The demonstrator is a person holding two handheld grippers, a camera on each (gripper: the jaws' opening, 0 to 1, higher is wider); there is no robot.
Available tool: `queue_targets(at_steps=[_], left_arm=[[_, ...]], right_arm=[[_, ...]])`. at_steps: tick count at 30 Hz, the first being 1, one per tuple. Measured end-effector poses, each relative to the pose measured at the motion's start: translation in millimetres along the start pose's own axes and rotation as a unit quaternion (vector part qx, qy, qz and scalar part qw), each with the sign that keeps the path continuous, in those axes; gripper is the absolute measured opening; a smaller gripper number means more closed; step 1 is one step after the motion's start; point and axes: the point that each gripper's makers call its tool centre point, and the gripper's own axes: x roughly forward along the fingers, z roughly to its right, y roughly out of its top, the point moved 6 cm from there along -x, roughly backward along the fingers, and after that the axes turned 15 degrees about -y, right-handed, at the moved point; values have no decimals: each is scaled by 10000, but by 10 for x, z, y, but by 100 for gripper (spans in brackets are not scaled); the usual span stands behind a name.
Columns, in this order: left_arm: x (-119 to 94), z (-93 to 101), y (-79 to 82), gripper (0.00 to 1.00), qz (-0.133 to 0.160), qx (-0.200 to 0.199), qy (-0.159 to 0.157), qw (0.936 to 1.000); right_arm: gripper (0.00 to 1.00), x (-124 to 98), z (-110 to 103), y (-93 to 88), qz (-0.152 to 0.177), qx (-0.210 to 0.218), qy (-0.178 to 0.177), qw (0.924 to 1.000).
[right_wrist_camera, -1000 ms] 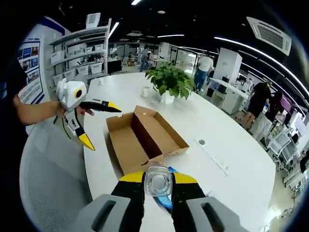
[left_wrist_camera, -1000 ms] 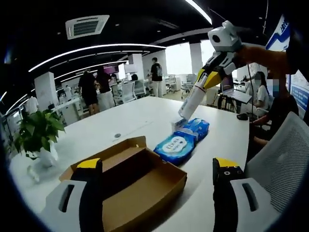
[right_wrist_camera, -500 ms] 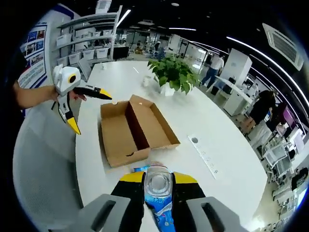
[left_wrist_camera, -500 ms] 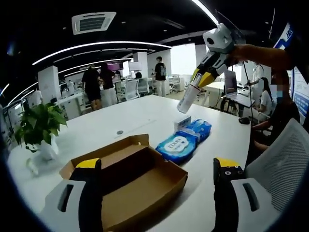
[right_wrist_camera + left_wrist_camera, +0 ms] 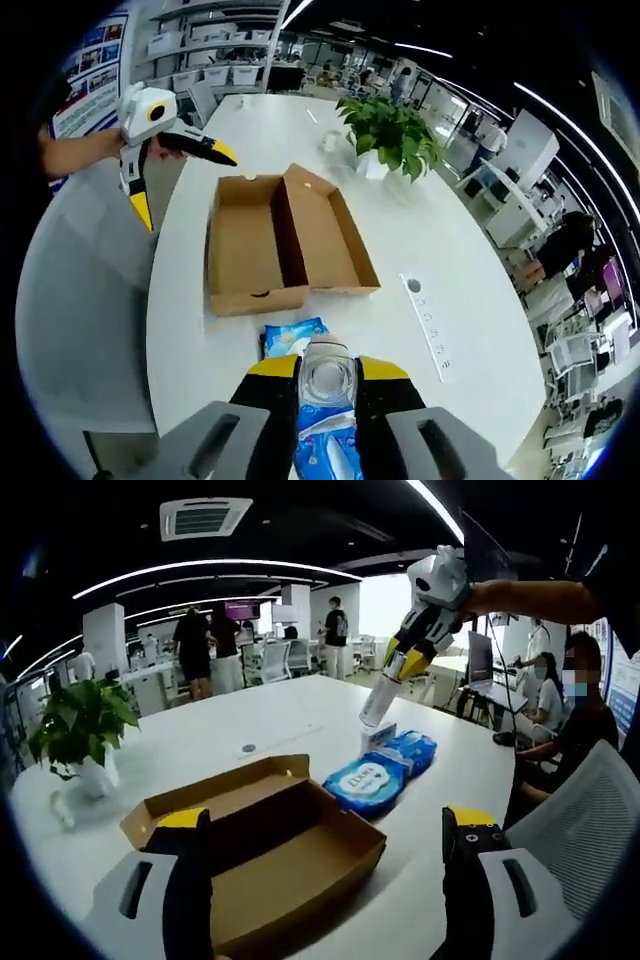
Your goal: Operate the shoe box by opening the lid, removing the specified soft item, and placing it in the target area until the item is outside and the box remains undamaged.
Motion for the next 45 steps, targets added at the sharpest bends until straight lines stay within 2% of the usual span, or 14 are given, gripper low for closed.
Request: queue_targets(at_steps=[4, 11, 20, 31, 36, 41, 45], left_arm=[[-16, -18, -4, 100, 3, -15, 52, 10000], [-52, -41, -1, 100, 68, -123, 112, 9998], [-51, -78, -76, 100, -106, -159, 168, 9997], [-68, -140, -133, 99, -188, -217, 249, 9993], [-70, -155, -161, 99, -234, -251, 274, 9990], [-48, -143, -196, 99, -316, -263, 249, 9988], [-44, -139, -220, 98, -380, -267, 240, 9986]], right_arm=[[16, 127, -2, -25, -61, -97, 135, 9998], [17, 330, 31, -83, -172, -371, 175, 9990], [17, 607, 123, -140, -198, -512, 170, 9983], [17, 874, 189, -316, -375, -718, 207, 9965], [17, 1014, 156, -397, -405, -855, 316, 9950], [17, 1133, 156, -470, -485, -763, 332, 9954], [17, 1221, 115, -544, -583, -848, 433, 9937]])
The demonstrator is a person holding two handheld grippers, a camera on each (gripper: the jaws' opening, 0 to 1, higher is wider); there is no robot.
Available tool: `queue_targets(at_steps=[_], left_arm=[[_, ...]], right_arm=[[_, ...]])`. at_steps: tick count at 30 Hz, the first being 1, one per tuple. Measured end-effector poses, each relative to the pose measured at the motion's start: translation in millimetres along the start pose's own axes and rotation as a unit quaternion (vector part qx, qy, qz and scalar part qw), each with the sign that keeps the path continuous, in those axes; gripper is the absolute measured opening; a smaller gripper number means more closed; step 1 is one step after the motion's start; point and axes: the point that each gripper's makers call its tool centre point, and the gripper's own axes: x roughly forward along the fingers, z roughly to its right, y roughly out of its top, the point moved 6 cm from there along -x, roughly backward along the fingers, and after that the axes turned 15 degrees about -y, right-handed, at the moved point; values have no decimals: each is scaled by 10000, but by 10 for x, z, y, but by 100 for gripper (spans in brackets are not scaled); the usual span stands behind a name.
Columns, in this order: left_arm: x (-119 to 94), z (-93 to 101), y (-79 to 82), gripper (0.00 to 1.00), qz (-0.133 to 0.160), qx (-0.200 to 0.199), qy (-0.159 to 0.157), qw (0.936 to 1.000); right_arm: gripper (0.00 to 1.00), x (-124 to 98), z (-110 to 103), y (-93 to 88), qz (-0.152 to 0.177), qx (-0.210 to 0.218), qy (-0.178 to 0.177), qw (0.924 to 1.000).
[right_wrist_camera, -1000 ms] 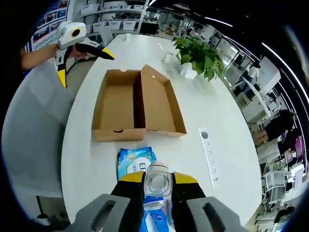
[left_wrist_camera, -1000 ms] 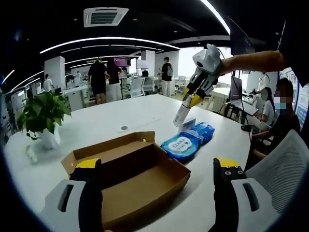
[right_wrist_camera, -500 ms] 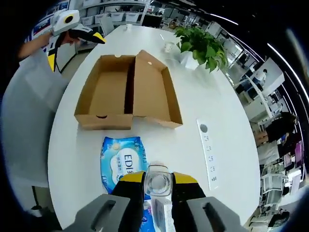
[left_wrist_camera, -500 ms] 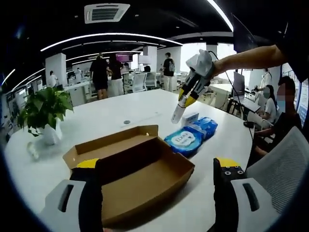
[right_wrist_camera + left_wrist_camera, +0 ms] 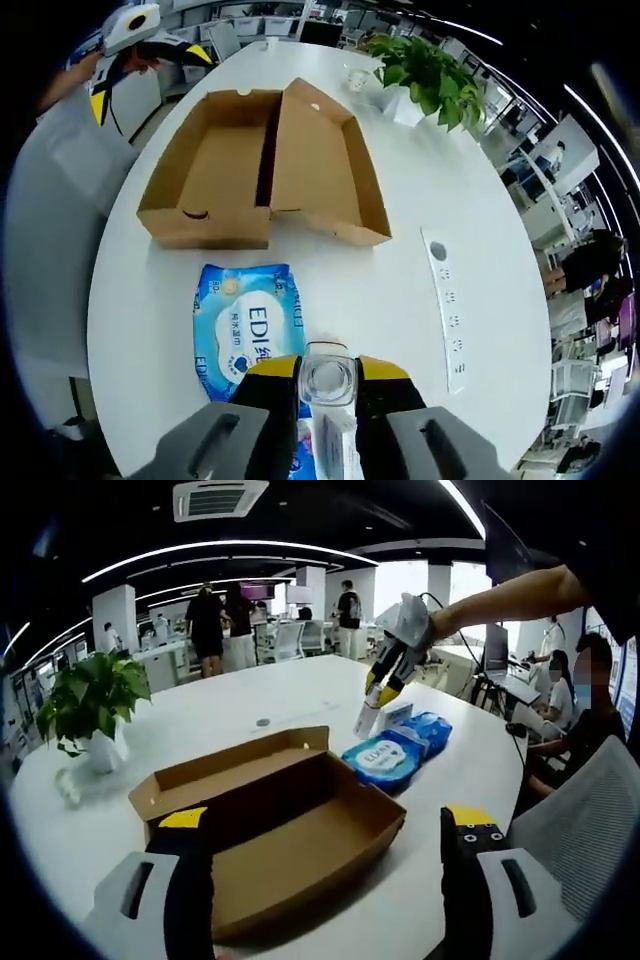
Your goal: Operate the shoe box by opening the lid, removing the specified soft item, and placing it in the target area until the item is outside and the box remains undamaged.
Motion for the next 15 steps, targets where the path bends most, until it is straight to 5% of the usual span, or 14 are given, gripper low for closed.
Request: queue_targets(at_steps=[15], left_arm=[[-5, -22, -32, 96, -80, 15, 53, 10000]], right_arm=[[17, 236, 29, -67, -54, -319, 200, 9993]])
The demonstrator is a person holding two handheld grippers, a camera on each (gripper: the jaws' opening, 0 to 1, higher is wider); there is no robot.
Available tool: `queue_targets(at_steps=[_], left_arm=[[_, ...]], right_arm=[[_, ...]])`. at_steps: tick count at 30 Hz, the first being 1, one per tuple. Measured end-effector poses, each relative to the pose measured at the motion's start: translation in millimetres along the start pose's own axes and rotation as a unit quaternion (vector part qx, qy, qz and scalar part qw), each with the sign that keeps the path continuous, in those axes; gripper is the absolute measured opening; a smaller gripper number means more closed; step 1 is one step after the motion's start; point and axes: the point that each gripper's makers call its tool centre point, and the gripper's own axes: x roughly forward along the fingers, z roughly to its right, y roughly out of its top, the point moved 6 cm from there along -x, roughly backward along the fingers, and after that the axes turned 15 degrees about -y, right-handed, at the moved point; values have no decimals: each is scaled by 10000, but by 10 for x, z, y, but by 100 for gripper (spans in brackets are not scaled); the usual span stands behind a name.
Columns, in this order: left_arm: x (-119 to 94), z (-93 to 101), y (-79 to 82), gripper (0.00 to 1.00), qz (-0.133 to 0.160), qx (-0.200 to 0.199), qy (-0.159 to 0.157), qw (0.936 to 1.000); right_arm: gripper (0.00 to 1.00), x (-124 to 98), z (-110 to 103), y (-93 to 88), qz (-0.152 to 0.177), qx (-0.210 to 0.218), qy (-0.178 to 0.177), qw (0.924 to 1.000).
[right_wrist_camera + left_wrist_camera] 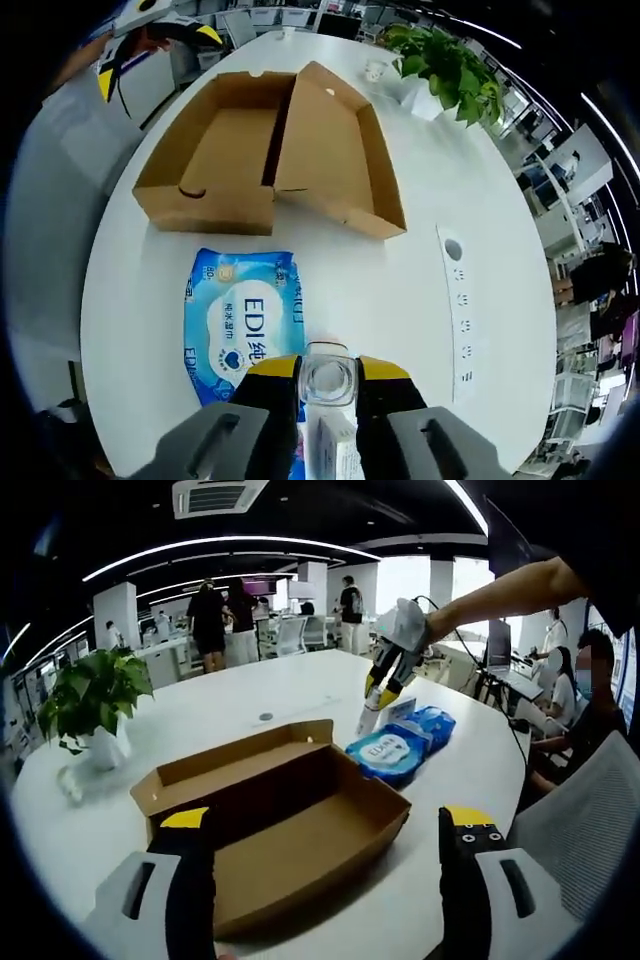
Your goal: Operate the shoe box by opening the lid, removing the specified soft item, and placing it in the target area until the item is outside and the box remains undamaged.
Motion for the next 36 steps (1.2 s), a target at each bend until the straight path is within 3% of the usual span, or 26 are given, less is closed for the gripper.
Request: queue_targets(at_steps=[8, 25, 36], left_arm=[[16, 5, -9, 96, -35, 10, -27, 10000], [-4, -27, -13, 95, -46, 14, 29, 10000], [-14, -28, -1, 95, -42, 1, 55, 10000]], right_arm=[[16, 0, 10, 40, 56, -131, 71, 9999], [16, 47, 39, 96, 174, 61, 173, 9997], [17, 40, 111, 72, 128, 80, 24, 9999]])
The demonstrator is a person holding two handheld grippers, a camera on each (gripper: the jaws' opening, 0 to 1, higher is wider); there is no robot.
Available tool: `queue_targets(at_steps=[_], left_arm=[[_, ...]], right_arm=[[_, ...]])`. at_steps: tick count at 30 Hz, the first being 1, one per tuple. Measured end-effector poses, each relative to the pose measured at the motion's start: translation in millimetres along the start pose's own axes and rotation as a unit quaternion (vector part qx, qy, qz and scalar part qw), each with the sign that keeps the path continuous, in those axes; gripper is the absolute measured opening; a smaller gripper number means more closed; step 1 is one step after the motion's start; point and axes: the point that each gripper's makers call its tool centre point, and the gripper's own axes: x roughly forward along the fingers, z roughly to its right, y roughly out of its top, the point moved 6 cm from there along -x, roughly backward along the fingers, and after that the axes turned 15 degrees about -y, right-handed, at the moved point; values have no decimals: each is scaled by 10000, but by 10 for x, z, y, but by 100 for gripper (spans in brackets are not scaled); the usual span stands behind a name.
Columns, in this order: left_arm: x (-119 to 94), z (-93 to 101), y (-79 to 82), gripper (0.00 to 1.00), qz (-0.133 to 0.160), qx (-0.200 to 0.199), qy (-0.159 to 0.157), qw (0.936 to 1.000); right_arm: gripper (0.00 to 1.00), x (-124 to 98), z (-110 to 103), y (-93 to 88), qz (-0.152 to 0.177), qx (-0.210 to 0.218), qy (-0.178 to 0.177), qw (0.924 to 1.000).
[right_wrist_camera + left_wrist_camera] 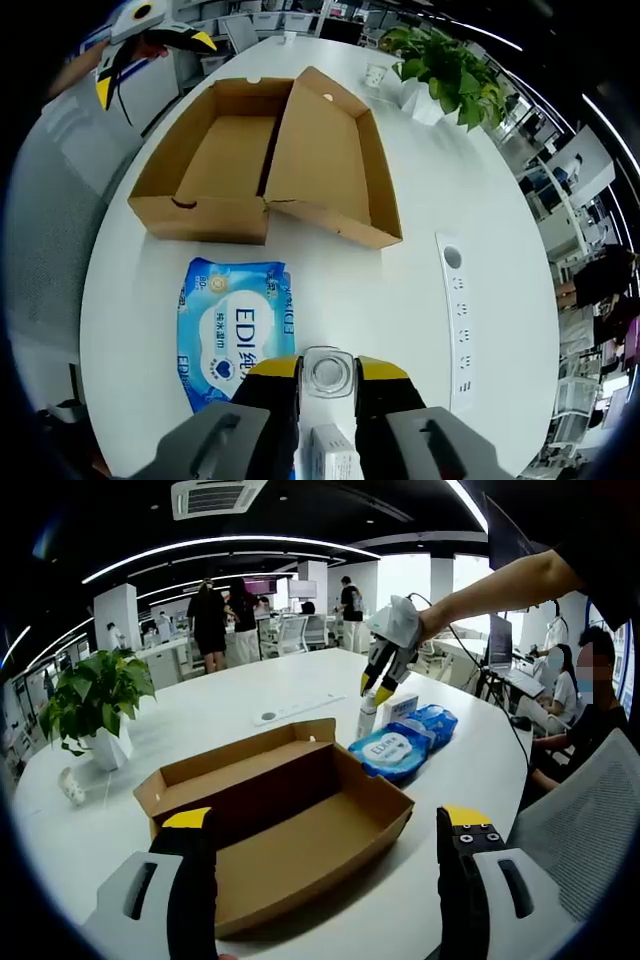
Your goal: Operate the shoe box by opening the lid, removing the specified soft item, and placing it in the target area until the item is outside and the box remains undamaged.
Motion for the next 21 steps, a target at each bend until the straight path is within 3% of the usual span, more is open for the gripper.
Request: queue_targets(at_steps=[21], left_arm=[[-33, -35, -12, 93, -61, -54, 104, 9999]], right_arm=[[20, -12, 108, -21, -46, -97, -247, 9996]])
